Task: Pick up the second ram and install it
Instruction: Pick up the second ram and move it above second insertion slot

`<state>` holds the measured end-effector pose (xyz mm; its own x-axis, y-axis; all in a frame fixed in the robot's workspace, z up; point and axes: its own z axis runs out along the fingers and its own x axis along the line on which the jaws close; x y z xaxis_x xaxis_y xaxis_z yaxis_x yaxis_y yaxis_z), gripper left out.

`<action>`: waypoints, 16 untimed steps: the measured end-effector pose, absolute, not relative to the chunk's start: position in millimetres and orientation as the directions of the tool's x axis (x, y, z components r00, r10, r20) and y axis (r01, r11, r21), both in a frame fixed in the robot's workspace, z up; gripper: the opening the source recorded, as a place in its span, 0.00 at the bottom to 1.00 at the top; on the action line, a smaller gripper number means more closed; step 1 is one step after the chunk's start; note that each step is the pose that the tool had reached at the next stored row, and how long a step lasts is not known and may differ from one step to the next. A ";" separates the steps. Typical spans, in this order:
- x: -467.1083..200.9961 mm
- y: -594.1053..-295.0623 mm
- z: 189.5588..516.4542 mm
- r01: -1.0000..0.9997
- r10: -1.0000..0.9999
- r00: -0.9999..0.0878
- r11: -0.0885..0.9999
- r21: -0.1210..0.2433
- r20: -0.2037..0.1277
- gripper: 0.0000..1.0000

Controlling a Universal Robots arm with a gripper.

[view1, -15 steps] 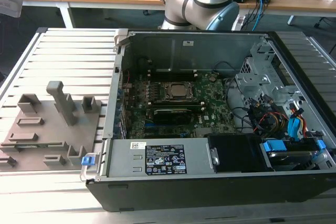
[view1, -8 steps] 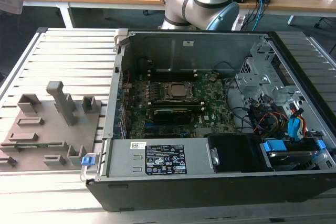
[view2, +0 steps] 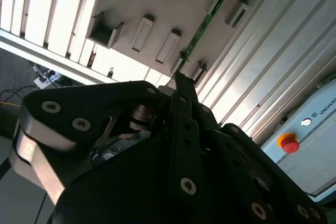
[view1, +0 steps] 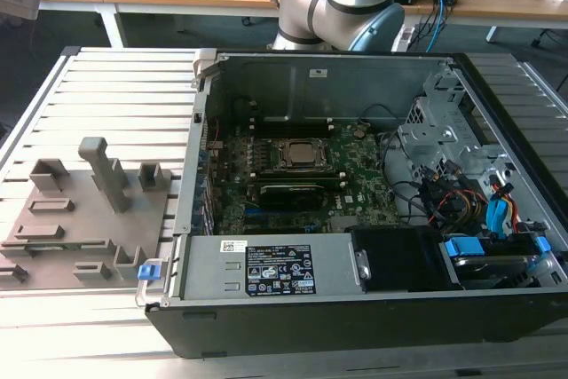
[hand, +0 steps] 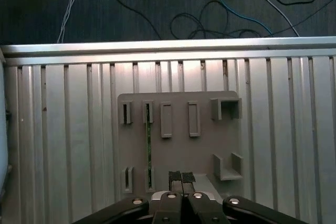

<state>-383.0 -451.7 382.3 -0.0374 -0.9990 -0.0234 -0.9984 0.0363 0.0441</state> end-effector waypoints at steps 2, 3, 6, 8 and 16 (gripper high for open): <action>-383.0 -451.7 382.4 -0.998 -0.999 -0.037 0.036 0.044 -0.023 0.11; -383.0 -451.7 382.4 -0.998 -0.999 -0.037 0.036 0.044 -0.023 0.11; -383.0 -451.7 382.4 -0.998 -0.999 -0.037 0.036 0.044 -0.023 0.24; -383.0 -451.7 382.3 -0.998 -0.999 -0.037 0.036 0.044 -0.023 0.36; -383.0 -452.4 375.8 -0.998 -0.999 -0.037 0.036 0.044 -0.023 0.36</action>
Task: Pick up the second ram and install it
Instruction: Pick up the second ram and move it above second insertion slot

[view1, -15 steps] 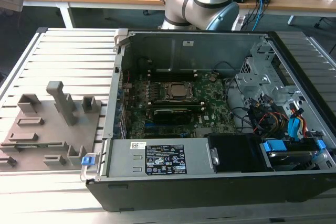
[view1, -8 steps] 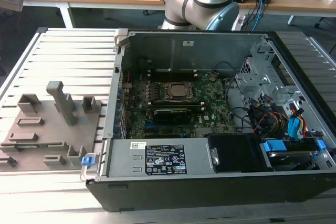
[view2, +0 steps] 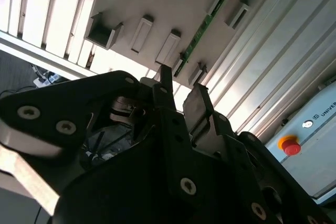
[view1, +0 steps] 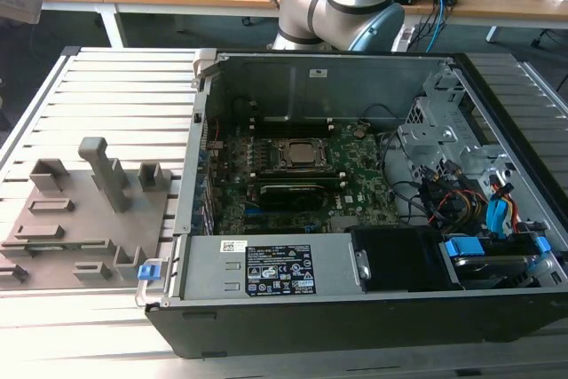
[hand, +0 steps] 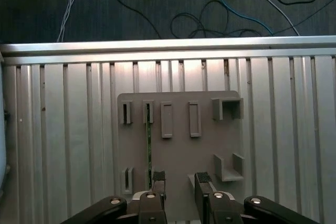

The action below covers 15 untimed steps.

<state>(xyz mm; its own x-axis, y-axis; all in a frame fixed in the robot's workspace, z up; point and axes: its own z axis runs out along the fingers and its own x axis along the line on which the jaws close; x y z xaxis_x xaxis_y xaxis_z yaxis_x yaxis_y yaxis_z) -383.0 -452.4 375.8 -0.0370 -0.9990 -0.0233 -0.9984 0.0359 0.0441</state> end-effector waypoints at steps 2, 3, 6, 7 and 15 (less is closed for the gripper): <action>-383.0 -452.4 373.2 -0.998 -0.999 -0.037 0.036 0.044 -0.023 0.36; -383.0 -452.4 371.6 -0.998 -0.999 -0.037 0.036 0.044 -0.023 0.36; -383.0 -452.5 368.0 -0.998 -0.999 -0.037 0.036 0.044 -0.023 0.36; -383.0 -452.6 366.4 -0.998 -0.999 -0.037 0.036 0.044 -0.023 0.36; -383.0 -452.9 357.6 -0.998 -0.999 -0.037 0.036 0.044 -0.023 0.36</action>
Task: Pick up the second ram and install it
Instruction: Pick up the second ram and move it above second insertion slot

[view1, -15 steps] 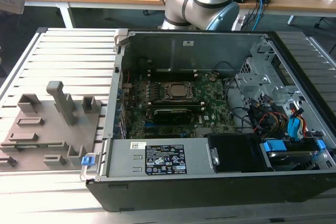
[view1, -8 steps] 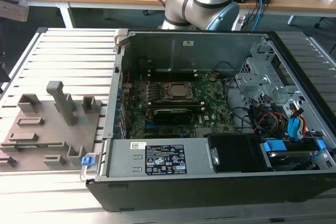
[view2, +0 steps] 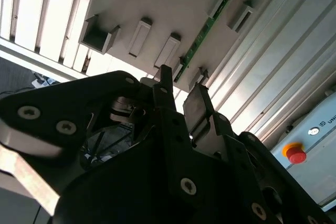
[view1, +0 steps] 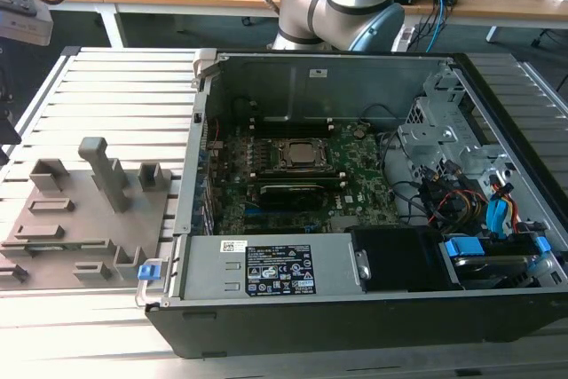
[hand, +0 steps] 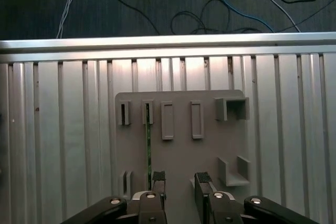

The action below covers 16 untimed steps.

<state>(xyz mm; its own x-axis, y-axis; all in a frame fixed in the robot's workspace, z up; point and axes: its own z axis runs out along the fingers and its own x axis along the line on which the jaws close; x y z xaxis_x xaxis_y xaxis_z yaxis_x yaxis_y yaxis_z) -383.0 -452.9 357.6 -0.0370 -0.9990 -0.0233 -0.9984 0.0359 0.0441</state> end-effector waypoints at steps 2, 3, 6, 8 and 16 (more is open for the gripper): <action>-383.0 -452.9 355.8 -0.998 -0.999 -0.037 0.036 0.044 -0.023 0.36; -383.0 -452.9 355.3 -0.998 -0.999 -0.037 0.036 0.044 -0.023 0.36; -383.0 -453.0 353.6 -0.998 -0.999 -0.037 0.036 0.044 -0.023 0.36; -383.0 -453.0 351.8 -0.998 -0.999 -0.037 0.036 0.044 -0.023 0.36; -383.0 -453.1 347.5 -0.998 -0.999 -0.037 0.036 0.044 -0.023 0.36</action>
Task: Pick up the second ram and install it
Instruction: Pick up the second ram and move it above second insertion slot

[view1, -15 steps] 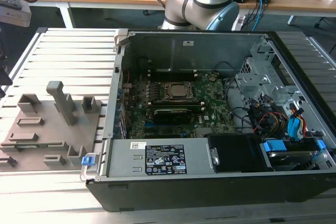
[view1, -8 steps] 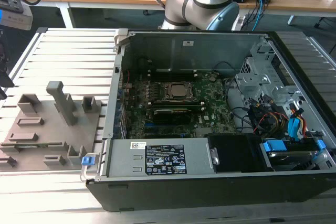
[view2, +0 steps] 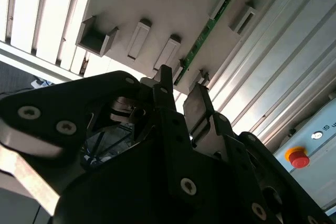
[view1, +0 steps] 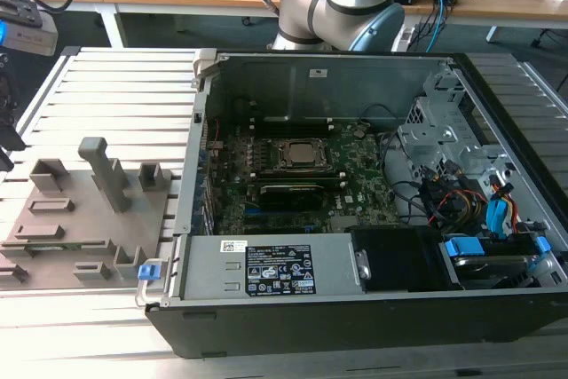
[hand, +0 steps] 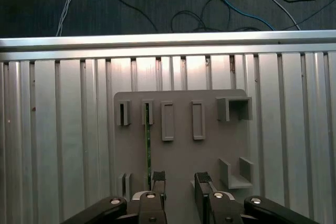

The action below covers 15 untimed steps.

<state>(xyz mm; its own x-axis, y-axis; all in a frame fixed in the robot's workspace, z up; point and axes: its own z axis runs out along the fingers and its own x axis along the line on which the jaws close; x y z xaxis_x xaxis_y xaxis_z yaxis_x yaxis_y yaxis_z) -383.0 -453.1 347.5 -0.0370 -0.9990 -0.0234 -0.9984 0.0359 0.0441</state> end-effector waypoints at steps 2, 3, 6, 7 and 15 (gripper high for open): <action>-383.0 -453.1 346.3 -0.998 -0.999 -0.037 0.036 0.044 -0.023 0.36; -383.0 -453.1 345.5 -0.998 -0.999 -0.037 0.036 0.044 -0.023 0.36; -383.0 -453.2 342.0 -0.998 -0.999 -0.037 0.036 0.044 -0.023 0.36; -383.0 -453.3 341.4 -0.998 -0.999 -0.037 0.036 0.044 -0.023 0.36; -383.0 -453.4 336.8 -0.998 -0.999 -0.037 0.036 0.044 -0.023 0.36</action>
<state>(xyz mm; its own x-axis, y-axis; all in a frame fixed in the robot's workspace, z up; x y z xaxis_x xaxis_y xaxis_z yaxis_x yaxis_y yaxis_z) -383.0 -453.4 336.8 -0.0370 -0.9990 -0.0233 -0.9984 0.0359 0.0441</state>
